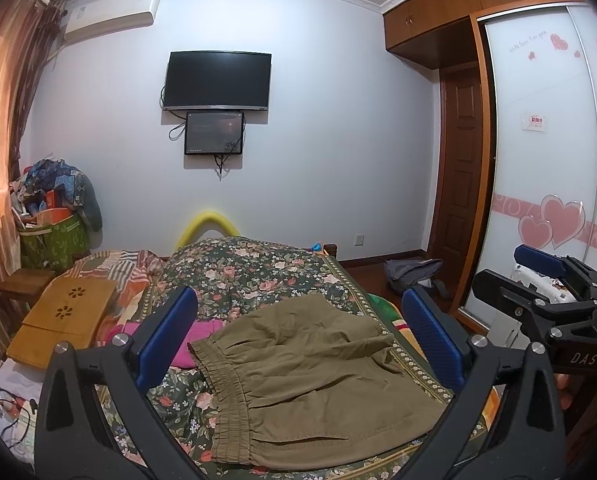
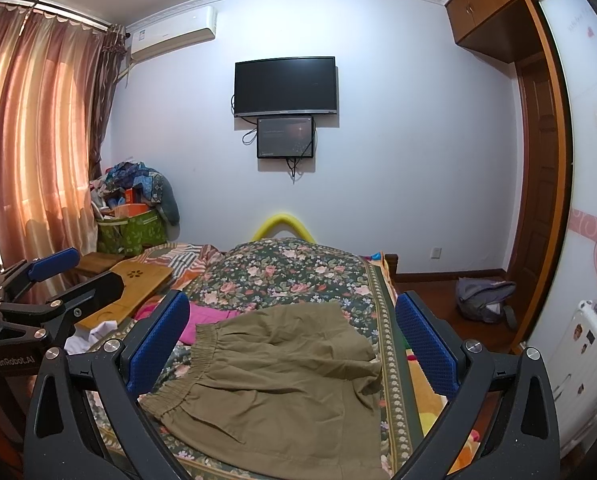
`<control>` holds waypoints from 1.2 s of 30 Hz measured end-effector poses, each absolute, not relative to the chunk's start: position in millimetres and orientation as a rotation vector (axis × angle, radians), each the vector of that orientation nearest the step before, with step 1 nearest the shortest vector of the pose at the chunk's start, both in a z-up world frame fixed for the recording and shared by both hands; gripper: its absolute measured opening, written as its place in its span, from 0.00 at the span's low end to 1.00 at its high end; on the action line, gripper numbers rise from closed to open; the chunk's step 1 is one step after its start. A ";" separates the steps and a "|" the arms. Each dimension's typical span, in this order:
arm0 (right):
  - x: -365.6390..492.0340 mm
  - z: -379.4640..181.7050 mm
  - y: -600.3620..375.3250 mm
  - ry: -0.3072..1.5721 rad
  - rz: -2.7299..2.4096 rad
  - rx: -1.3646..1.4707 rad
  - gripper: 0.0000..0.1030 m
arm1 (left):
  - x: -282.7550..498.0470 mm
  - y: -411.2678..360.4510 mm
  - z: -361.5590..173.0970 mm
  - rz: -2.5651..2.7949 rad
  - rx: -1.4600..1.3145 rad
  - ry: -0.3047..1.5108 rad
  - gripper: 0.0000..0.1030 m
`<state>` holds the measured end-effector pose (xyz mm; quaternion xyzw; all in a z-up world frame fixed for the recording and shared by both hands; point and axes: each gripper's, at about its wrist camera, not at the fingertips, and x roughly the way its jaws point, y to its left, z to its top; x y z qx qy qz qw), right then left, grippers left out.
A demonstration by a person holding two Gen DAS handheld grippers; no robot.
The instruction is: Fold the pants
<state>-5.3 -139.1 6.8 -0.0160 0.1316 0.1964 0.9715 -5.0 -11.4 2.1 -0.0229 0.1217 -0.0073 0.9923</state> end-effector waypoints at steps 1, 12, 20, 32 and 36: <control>-5.5 6.8 -138.9 0.266 0.397 -0.032 1.00 | -5.0 -11.5 2.0 -0.015 -0.046 0.244 1.00; -5.5 6.5 -139.1 0.264 0.396 -0.033 1.00 | -4.1 -10.3 4.1 -0.019 -0.059 0.244 1.00; -5.2 7.1 -140.4 0.263 0.395 -0.033 1.00 | -2.4 -10.1 4.2 -0.016 -0.060 0.245 1.00; -4.2 9.4 -143.9 0.266 0.398 -0.029 1.00 | -0.1 -8.9 0.6 -0.016 -0.069 0.251 1.00; -3.6 9.4 -144.9 0.266 0.398 -0.028 1.00 | -0.7 -8.3 -0.1 -0.014 -0.067 0.249 1.00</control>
